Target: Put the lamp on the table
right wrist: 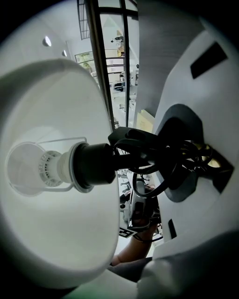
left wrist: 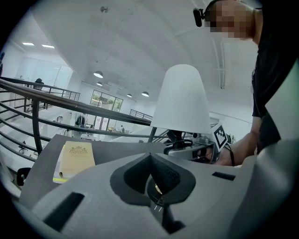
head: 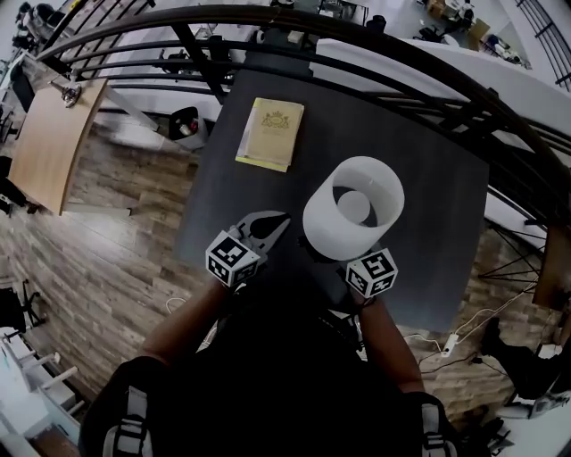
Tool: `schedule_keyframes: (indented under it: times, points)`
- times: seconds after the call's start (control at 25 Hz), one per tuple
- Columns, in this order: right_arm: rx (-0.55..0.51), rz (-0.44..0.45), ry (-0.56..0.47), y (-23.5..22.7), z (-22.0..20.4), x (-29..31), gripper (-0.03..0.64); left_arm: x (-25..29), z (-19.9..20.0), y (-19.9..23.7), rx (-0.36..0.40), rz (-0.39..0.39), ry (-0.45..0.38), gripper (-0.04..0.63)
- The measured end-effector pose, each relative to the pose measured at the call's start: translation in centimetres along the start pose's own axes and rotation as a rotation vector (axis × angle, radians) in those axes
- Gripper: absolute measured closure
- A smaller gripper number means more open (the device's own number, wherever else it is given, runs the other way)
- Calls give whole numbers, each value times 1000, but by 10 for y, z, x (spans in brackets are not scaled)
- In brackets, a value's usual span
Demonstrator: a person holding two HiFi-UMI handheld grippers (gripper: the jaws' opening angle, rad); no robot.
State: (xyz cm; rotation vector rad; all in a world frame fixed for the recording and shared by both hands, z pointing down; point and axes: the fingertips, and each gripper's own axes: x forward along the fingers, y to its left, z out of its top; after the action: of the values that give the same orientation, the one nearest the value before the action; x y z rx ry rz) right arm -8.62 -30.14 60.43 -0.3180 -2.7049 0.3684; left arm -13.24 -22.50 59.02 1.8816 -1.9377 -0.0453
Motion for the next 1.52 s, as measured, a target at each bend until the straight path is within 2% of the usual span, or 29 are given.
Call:
schedule_keyframes:
  times: [0.36, 0.76, 1.2, 1.52]
  points:
    - [20, -20, 74, -32, -29, 50, 518, 17, -33, 43, -47, -20, 96, 586]
    - [38, -78, 96, -66, -58, 95, 517, 38, -74, 84, -125, -29, 174, 586]
    - [14, -87, 93, -74, -67, 109, 514, 41, -85, 90, -136, -47, 213, 586]
    - [1, -58, 82, -67, -80, 94, 489, 42, -83, 73, -129, -64, 210, 586]
